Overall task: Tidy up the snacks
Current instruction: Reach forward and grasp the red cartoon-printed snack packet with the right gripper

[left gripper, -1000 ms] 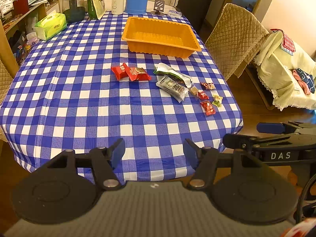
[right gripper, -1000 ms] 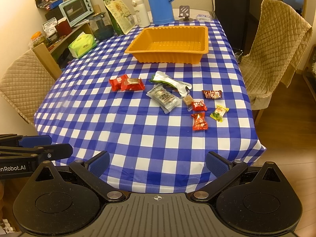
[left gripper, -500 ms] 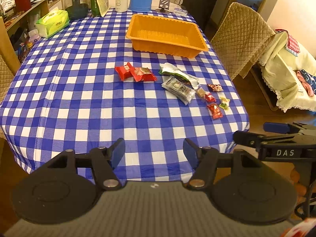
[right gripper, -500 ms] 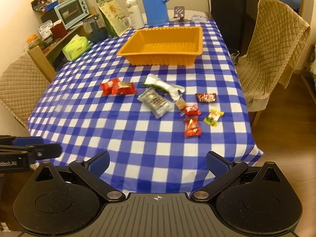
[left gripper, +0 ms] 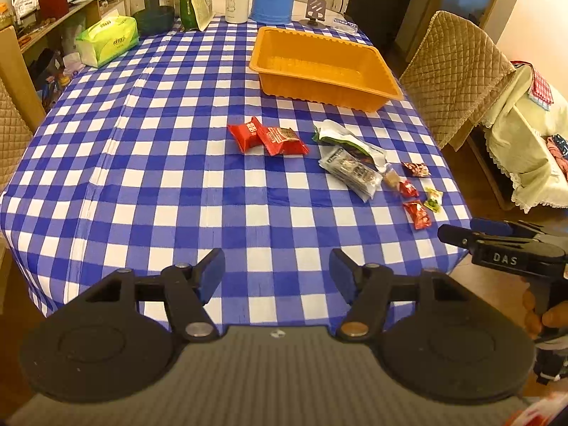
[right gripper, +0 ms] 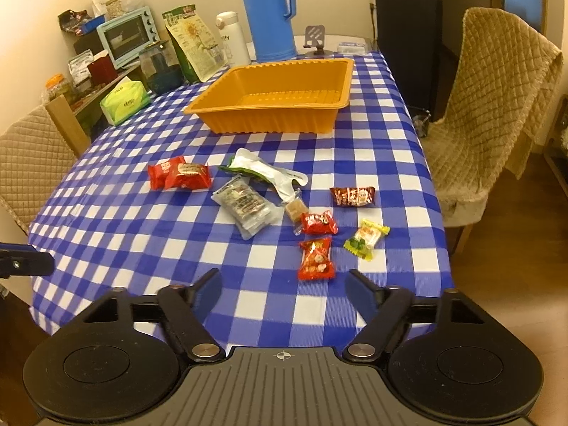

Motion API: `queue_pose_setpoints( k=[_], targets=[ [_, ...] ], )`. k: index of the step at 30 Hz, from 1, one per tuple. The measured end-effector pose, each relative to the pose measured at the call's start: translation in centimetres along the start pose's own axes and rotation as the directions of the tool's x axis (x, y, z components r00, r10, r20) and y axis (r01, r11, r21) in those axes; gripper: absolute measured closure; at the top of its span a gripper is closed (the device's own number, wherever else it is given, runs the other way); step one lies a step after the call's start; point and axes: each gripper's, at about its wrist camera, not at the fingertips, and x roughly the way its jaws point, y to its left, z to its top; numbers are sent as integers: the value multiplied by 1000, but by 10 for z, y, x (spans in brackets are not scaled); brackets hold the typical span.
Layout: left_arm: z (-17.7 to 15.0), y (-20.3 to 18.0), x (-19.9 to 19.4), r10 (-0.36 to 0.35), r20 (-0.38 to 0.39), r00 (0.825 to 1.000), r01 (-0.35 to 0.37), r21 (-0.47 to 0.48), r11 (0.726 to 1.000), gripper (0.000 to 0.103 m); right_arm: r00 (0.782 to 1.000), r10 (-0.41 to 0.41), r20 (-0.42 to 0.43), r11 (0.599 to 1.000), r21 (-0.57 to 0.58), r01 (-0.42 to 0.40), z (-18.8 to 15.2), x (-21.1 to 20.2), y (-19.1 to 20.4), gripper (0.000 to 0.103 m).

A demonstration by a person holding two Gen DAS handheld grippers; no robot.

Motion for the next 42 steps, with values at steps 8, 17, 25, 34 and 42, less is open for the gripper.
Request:
queue_pose_setpoints(
  k=[8,17,25,34,42],
  targets=[
    [-2,6,13,29,11,1000,-29,-35,999,41,1000,-28,-14,999,-29,28,4,39,-16,61],
    [-5,14,22,71,4,997,-70,-87,994,41,999,-24,-39,998,-53,22,10,68,-27,68],
    [-7,3,24,98,14,995,-96,-96,991,42,998,-7,-58,997,-79,3,11,84,-30,74],
    [-11,-22,23,122,49,991,-119,-63,991,48,997,54,-47,991,-123,-60,9,72,-35,81],
    [-2,-40,30,118,84,989,-121,36,992,53,992,129,-3,988,-90,-128,20,43,-46,81]
  ],
)
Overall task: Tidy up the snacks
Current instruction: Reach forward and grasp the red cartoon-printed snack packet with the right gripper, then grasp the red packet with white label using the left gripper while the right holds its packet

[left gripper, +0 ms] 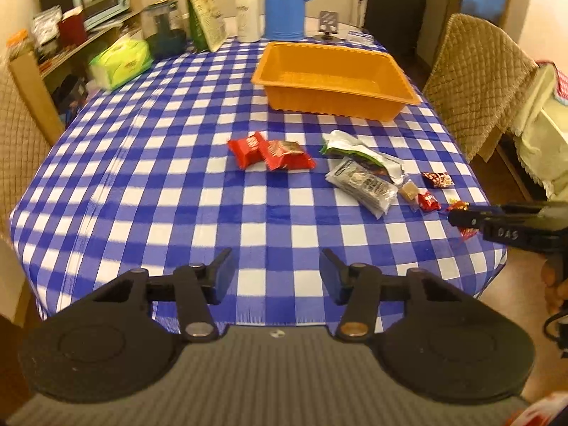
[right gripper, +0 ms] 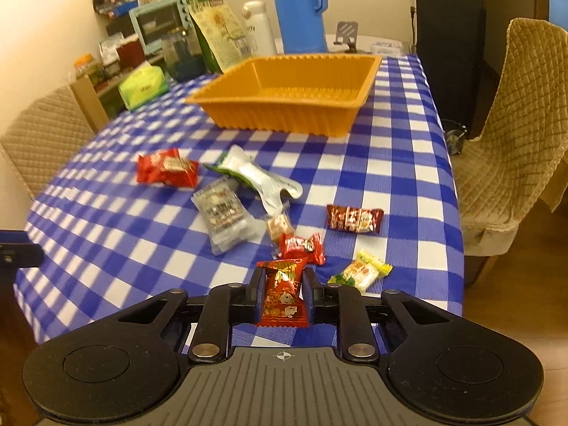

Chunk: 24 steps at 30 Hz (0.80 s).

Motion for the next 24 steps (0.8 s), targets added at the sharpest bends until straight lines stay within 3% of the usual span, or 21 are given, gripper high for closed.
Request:
queue_pose_setpoints(
  k=[7,12,24],
  targets=[
    [25,-5,29,-62,12,998,60,138,989,57,1000,9,22,998,57,-10,9,-7,2,81],
    [50,-1,62,-117,7,993,112,246,963,58,999,-38,29,993,108,35,15,-7,2,81],
    [99,3,135,-222,-64,973,226,467,855,60,989,-145,20,961,243,136,31,11,0,81]
  ],
)
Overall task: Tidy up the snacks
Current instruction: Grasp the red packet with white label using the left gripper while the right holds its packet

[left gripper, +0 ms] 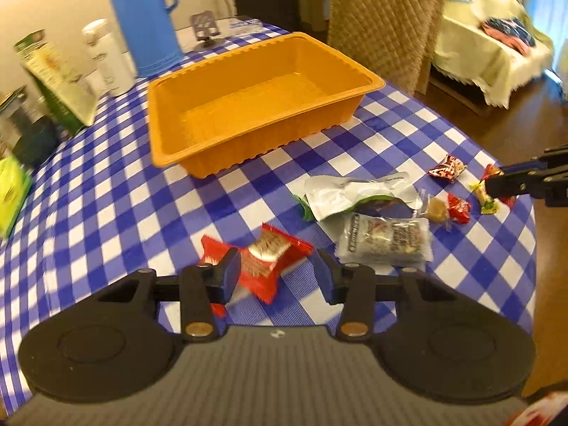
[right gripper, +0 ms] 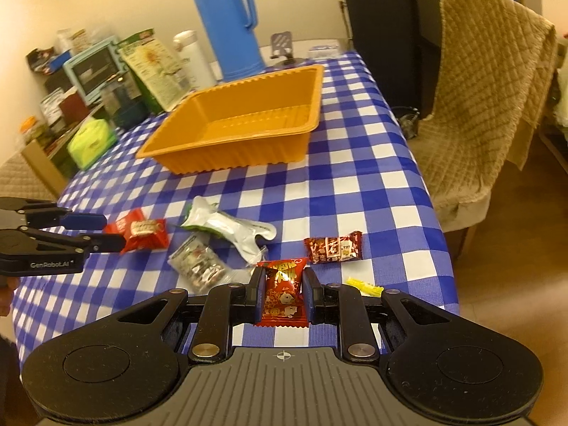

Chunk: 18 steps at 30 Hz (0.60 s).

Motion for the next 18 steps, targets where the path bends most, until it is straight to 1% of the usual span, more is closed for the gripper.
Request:
queue_pose_setpoints(
  k=[5,9,11,13,16,18],
  targets=[
    [7,6,25,-29,-38,999,30,54,998,60,999,-40,-5,999,33,41,1,4,0,81],
    [9,10,38,-49,-69,996,53,65,996,62,998,-63,-13,996,59,64,-1,6,-3,81],
    [10,12,43,-72,-87,994,76,52,996,68,997,-72,-20,995,70,73,-2,7,-4,81],
    [9,12,46,-86,-109,990,92,44,995,71,997,-78,-25,994,77,79,-2,7,-5,81],
    [6,12,50,-103,-133,986,107,20,994,80,996,-82,-29,993,83,84,-2,8,-6,81],
    [4,13,50,-101,-141,985,100,-13,995,80,996,-81,-31,993,80,84,0,9,-5,81]
  ],
)
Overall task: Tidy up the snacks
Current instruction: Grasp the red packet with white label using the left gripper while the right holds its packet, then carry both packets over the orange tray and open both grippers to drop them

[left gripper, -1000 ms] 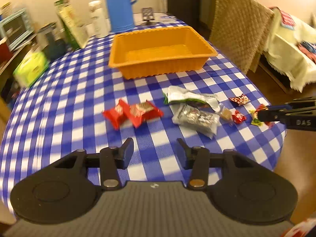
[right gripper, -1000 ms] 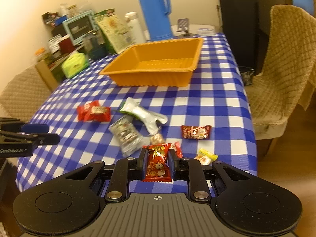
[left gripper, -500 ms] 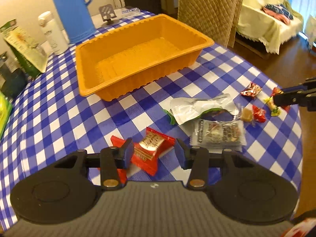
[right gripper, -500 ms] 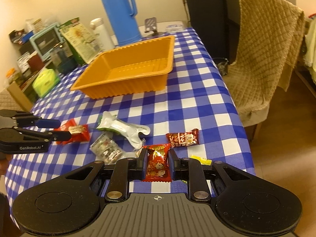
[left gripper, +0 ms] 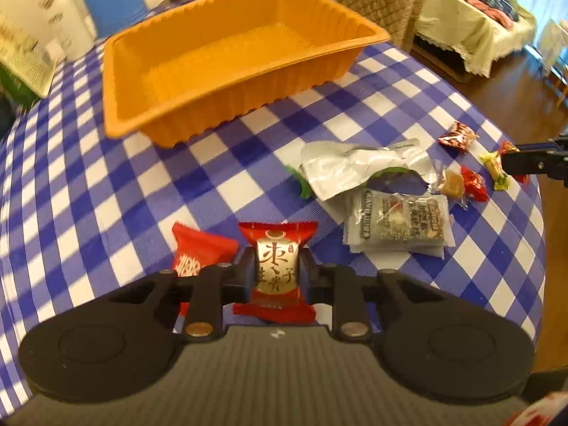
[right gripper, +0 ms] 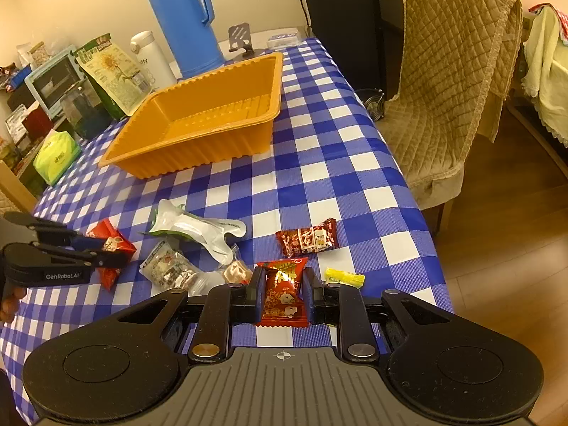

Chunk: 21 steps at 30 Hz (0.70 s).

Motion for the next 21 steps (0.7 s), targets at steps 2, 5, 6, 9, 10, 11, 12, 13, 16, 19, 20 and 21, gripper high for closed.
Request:
queue_pose_setpoints(
  k=[2,5,6,9,10,11,12,13,16,19,20,21],
  targets=[
    [-2,3,-3,-9,4,1000,9,-36,999,81,1000,5,-2,1000,-6,-5,3,2,2,81],
    [-4,5,-10,-23,23,999,24,-69,997,82,1000,18,-2,1000,-21,-18,10,4,7,81],
    [-4,5,-13,-22,33,999,24,-77,997,82,1000,24,-1,999,-27,-24,12,5,8,81],
    [-1,9,-26,-26,67,997,34,-120,992,82,999,41,-1,998,-47,-41,20,10,14,81],
    [0,10,-31,-26,79,997,37,-138,990,82,999,49,-1,997,-55,-49,24,12,17,81],
    [2,13,-36,-26,89,996,40,-154,987,82,998,58,-2,996,-62,-58,27,14,19,81],
    [5,16,-41,-26,105,994,44,-171,984,82,998,67,-2,995,-69,-67,31,16,22,81],
    [8,18,-45,-24,118,993,46,-184,982,82,997,75,-1,994,-75,-75,35,19,24,81],
    [23,26,-58,-9,155,988,43,-218,975,82,995,98,6,990,-101,-97,49,26,32,81],
    [44,35,-66,8,189,982,39,-247,968,82,992,122,24,986,-116,-118,69,34,39,81],
    [53,38,-67,14,200,980,38,-256,966,82,991,129,31,985,-120,-124,76,36,42,81],
    [61,41,-69,21,212,977,37,-267,963,82,990,135,41,984,-126,-129,83,39,45,81]
  ],
)
